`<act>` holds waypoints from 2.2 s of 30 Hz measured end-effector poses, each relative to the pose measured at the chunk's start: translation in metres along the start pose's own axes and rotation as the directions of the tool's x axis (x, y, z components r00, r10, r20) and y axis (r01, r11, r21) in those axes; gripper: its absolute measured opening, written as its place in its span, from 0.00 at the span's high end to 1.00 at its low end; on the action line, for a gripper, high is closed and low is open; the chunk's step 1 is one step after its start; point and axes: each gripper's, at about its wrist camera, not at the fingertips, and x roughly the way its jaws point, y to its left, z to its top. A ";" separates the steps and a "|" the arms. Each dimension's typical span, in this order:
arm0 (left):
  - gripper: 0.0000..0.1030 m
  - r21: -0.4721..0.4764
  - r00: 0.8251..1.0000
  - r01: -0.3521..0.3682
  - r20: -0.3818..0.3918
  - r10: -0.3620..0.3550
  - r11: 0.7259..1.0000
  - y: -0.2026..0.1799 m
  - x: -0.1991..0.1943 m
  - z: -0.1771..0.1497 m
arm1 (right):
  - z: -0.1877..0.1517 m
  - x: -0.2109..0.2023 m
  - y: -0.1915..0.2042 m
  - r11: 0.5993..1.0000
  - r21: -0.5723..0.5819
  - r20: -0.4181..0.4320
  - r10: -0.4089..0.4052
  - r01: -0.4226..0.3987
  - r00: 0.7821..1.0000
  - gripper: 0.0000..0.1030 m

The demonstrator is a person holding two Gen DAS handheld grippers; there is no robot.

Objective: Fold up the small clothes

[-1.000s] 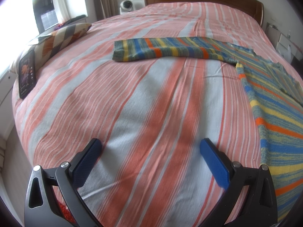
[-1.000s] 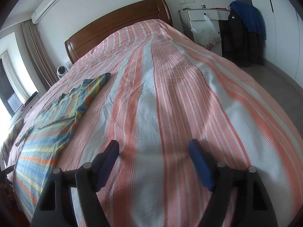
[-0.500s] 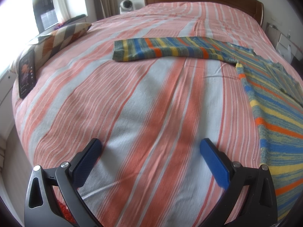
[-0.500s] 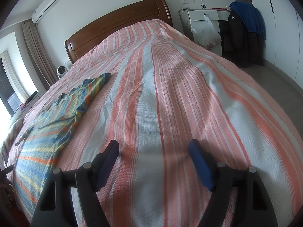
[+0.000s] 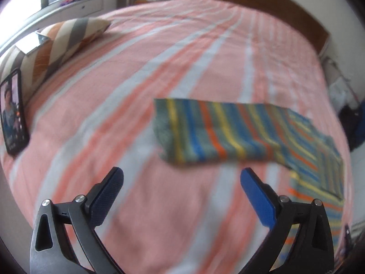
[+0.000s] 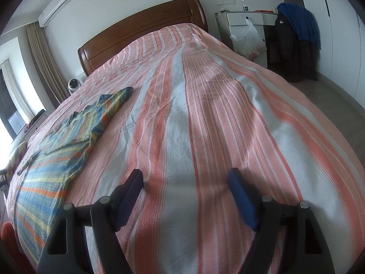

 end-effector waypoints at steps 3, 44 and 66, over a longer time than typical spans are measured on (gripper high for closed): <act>0.21 -0.039 0.994 -0.043 -0.097 0.039 0.998 0.012 0.041 0.026 | 0.000 0.000 0.000 1.000 -0.001 0.000 -0.002 0.002 1.000 0.26; 0.25 0.414 0.993 -0.082 -0.046 0.111 0.907 -0.246 0.064 -0.037 | -0.002 0.002 0.002 1.000 -0.008 0.009 -0.006 0.007 1.000 0.25; 0.00 0.207 0.975 -0.140 0.198 0.098 0.968 -0.070 0.018 -0.102 | -0.002 0.004 0.002 1.000 -0.012 0.003 -0.013 0.013 1.000 0.25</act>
